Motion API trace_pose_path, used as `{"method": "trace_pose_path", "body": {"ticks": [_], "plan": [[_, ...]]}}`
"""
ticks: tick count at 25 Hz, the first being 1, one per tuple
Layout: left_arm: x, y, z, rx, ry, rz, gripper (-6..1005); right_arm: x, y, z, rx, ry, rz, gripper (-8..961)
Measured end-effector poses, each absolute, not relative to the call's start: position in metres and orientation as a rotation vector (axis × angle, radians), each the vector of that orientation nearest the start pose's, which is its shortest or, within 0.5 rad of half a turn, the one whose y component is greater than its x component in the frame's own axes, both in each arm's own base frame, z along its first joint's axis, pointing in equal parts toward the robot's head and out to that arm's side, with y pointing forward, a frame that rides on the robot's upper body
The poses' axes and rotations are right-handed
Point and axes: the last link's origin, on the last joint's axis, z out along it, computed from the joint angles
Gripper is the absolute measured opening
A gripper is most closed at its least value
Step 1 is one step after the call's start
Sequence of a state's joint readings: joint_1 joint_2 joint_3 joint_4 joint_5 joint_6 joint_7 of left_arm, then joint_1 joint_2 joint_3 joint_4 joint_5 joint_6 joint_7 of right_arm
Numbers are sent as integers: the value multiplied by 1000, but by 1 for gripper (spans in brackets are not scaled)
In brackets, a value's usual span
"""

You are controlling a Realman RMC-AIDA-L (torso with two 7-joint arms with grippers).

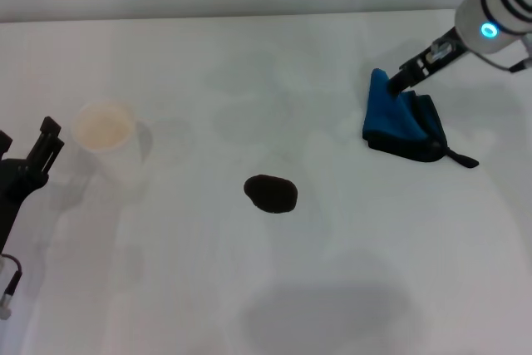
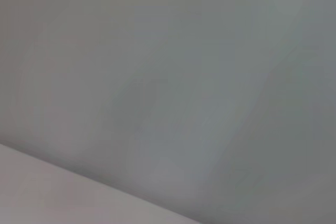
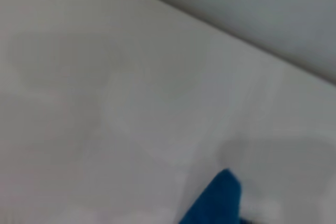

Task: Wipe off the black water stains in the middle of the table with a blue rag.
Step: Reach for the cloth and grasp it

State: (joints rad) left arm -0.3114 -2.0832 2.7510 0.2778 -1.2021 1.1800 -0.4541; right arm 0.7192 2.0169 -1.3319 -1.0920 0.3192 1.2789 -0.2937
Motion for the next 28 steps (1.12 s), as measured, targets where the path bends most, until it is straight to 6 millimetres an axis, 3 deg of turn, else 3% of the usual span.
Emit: {"method": "trace_pose_path", "body": {"ticks": [6,20,25,28], "plan": [[-336,279,-55,-1562,-981,-931,876,237,416,10,-2125,1182,-489,839],[-340,277,-53,-1533,-995,-927,876,259,416,-5,-2107,1199,-513,835],[-339,277,-55,-1544,-993,-925,876,264,414,-10,-2105,1200,-519,647],[-337,277,-56,-1551,-993,-928,876,264,414,-11,-2105,1200,-518,645]]}}
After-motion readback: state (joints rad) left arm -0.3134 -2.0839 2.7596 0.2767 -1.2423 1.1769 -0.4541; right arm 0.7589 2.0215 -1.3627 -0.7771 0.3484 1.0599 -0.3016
